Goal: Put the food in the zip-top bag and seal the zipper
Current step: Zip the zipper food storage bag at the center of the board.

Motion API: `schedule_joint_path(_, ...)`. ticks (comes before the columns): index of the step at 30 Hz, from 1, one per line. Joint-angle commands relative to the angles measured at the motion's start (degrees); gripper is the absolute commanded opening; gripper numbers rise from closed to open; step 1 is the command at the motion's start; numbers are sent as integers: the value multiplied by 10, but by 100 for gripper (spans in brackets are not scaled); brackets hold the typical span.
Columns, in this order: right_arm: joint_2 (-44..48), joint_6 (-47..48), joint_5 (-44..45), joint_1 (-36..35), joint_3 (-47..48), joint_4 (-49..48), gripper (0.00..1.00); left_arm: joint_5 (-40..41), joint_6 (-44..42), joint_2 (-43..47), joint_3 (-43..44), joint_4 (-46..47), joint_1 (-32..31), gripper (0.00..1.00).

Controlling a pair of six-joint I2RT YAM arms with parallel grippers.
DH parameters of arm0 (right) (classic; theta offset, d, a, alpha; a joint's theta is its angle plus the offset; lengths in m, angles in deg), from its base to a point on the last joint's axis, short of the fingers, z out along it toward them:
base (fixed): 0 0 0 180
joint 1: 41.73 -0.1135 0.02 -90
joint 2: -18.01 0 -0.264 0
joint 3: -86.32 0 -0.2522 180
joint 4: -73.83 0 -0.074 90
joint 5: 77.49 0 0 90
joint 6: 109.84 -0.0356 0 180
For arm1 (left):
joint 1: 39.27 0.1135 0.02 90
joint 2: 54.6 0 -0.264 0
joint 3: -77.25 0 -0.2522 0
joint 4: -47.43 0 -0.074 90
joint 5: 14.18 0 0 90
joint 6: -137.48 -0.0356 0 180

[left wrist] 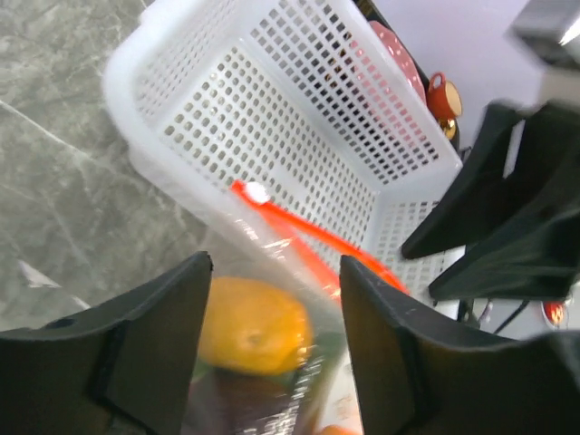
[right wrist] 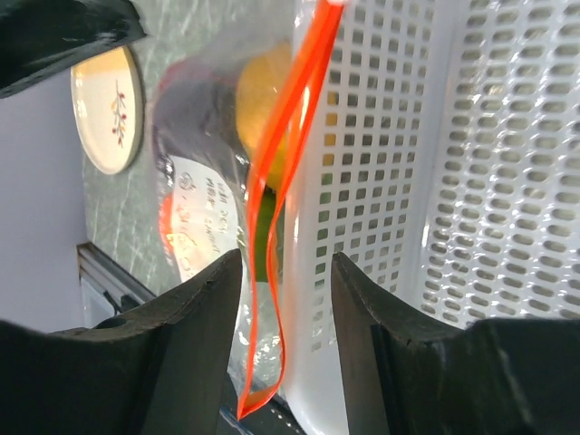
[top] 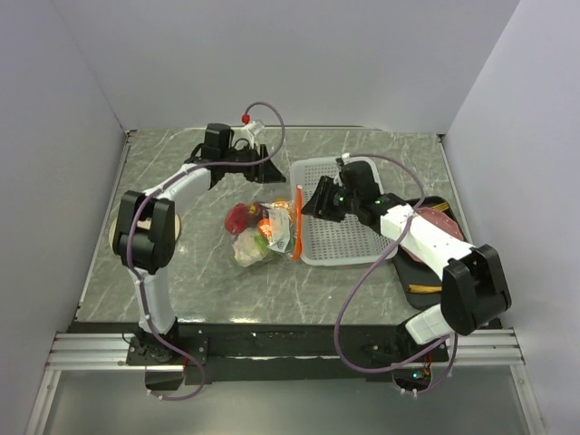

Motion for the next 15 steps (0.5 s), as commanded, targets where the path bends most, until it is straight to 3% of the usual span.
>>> schedule_joint_path(1,32,19,29,13,41,27,52,-113,-47,-31,47,-24,17,67)
schedule_joint_path(5,36,25,30,24,48,40,52,-158,-81,-78,81,-63,20,70)
schedule_joint_path(11,37,32,31,40,45,51,52,-197,-41,-100,70,0,20,73)
schedule_joint_path(15,34,29,26,44,41,48,52,-223,-53,-137,101,-24,19,74)
